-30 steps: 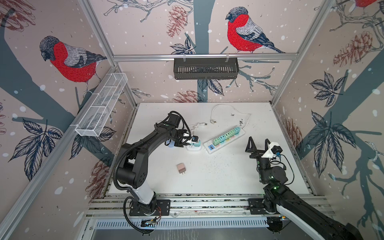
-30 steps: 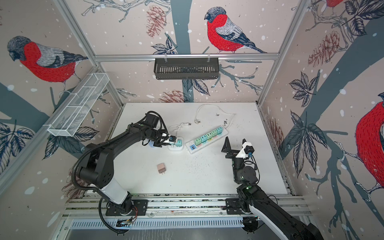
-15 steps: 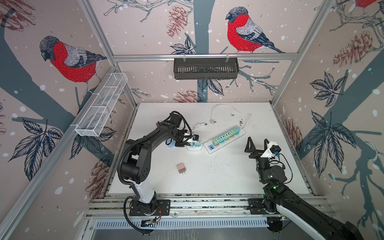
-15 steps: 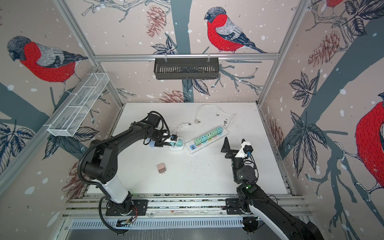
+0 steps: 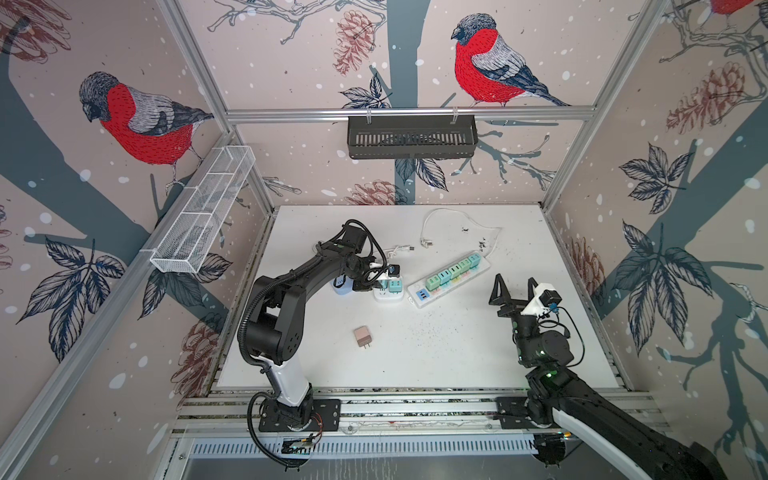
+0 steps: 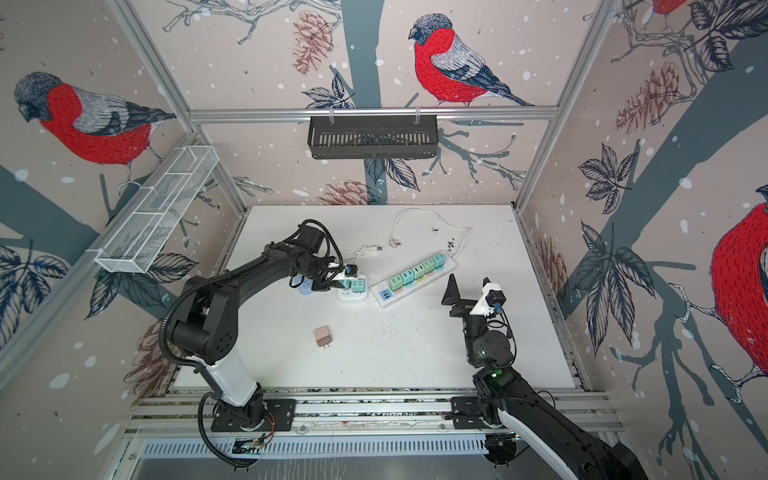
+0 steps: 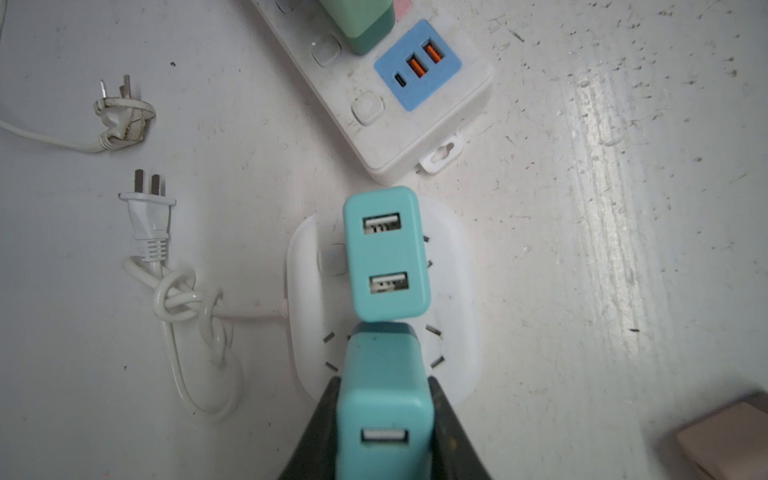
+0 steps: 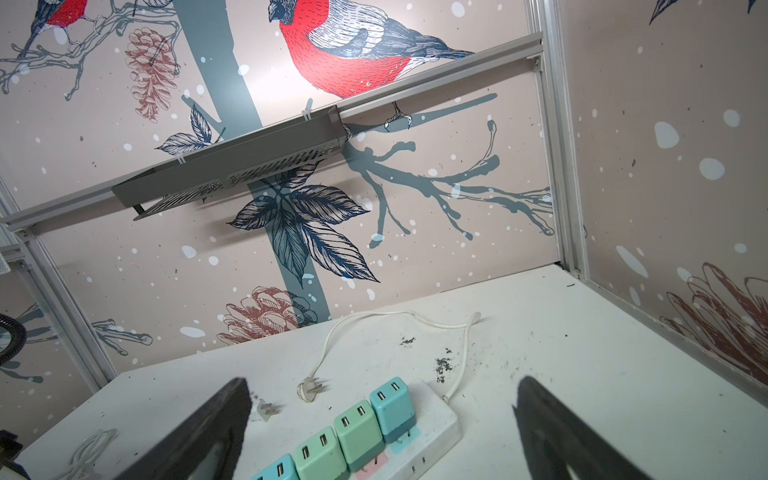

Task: Insert the plug
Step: 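Carry the teal plug with the left gripper over the white square socket block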

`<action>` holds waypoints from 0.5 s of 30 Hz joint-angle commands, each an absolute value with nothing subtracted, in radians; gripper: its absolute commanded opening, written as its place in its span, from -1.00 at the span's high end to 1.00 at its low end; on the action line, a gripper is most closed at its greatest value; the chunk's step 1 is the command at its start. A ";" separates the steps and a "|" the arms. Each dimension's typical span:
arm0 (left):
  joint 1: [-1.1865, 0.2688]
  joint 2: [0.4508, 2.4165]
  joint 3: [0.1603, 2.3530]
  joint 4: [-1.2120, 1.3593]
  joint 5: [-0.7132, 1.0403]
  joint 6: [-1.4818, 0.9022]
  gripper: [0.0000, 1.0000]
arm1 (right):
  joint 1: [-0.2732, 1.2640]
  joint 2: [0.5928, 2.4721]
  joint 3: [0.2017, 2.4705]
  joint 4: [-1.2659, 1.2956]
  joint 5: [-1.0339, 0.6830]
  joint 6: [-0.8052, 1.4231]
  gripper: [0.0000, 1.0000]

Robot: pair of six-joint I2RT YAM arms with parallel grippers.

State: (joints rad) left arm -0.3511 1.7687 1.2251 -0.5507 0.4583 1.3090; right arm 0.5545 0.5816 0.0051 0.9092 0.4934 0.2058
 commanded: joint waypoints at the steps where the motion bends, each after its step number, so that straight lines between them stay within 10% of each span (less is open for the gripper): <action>1: -0.353 1.779 1.224 -0.565 0.430 1.296 1.00 | 0.552 0.583 -0.094 0.931 0.484 0.208 -0.99; 15: -0.359 1.817 1.227 -0.580 0.381 1.281 1.00 | 0.552 0.592 -0.089 0.931 0.481 0.210 -0.99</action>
